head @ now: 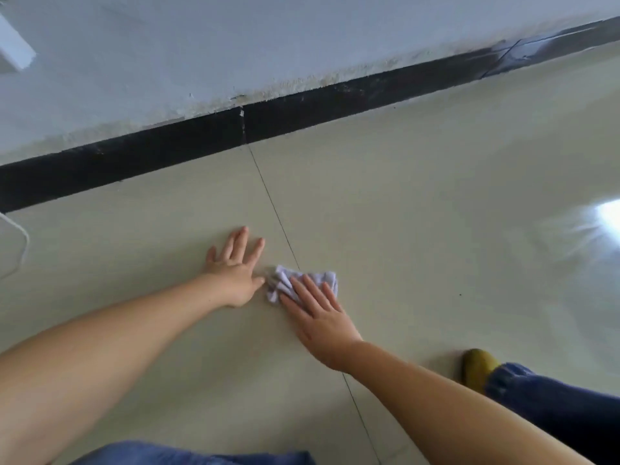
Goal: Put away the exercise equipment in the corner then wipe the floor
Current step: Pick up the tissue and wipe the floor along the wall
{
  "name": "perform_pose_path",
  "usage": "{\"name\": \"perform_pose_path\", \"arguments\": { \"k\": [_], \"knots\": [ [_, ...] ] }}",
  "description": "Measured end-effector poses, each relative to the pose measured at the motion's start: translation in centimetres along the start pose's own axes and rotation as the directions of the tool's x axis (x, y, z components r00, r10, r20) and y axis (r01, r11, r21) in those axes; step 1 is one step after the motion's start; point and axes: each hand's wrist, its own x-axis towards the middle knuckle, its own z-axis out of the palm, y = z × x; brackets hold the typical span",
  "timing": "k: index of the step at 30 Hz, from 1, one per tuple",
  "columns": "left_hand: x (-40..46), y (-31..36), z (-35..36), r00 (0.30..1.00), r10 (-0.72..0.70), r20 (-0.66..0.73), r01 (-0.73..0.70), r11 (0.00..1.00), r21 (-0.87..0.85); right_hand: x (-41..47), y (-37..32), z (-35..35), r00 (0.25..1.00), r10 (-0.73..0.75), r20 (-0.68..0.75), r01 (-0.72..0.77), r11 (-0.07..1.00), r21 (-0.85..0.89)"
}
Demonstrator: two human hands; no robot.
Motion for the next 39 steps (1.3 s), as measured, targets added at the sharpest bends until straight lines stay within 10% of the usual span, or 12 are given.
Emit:
{"name": "perform_pose_path", "arguments": {
  "k": [4,9,13,15,17,20,23,27,33,35,39],
  "knots": [
    [-0.5,0.3,-1.9,0.997,-0.014,0.073,0.008,0.997,0.075,-1.7,8.0,-1.6,0.976,-0.186,0.113,0.201,0.97,-0.138],
    [-0.3,2.9,-4.2,0.973,-0.16,0.168,0.136,0.98,0.147,0.1,23.9,-6.0,0.903,0.428,-0.014,-0.424,0.898,0.12],
    [1.0,8.1,-3.7,0.955,-0.246,-0.167,0.253,0.967,0.024,1.9,27.0,-7.7,0.709,0.702,-0.063,-0.665,0.696,0.27],
    [1.7,12.5,-2.2,0.91,-0.279,-0.307,0.24,0.958,-0.159,2.0,23.9,-6.4,0.823,0.55,-0.144,-0.522,0.831,0.191],
    [2.1,17.3,-0.3,0.881,-0.355,-0.313,0.253,0.912,-0.323,1.6,19.6,-4.3,0.979,0.045,-0.201,-0.041,0.999,0.024],
    [2.4,21.4,2.2,0.81,-0.547,-0.212,0.389,0.771,-0.504,3.3,17.6,-4.0,0.882,-0.47,-0.008,0.466,0.876,-0.127],
    [2.7,21.5,3.5,0.779,-0.592,-0.208,0.434,0.747,-0.503,7.4,21.2,-6.1,0.814,-0.575,0.076,0.576,0.785,-0.227],
    [3.3,22.1,3.2,0.767,-0.609,-0.201,0.434,0.724,-0.536,10.7,30.0,-10.3,0.991,-0.018,-0.13,0.016,1.0,-0.02],
    [6.4,25.5,1.8,0.634,-0.766,-0.104,0.524,0.524,-0.672,10.2,37.4,-12.9,0.747,0.658,-0.097,-0.627,0.745,0.229],
    [7.5,26.3,1.2,0.583,-0.81,-0.059,0.531,0.435,-0.727,10.7,33.8,-11.3,0.819,0.531,-0.219,-0.499,0.846,0.187],
    [8.3,26.4,1.4,0.533,-0.845,-0.043,0.508,0.361,-0.782,11.3,22.8,-7.7,0.966,-0.22,-0.138,0.216,0.975,-0.047]
  ]
}}
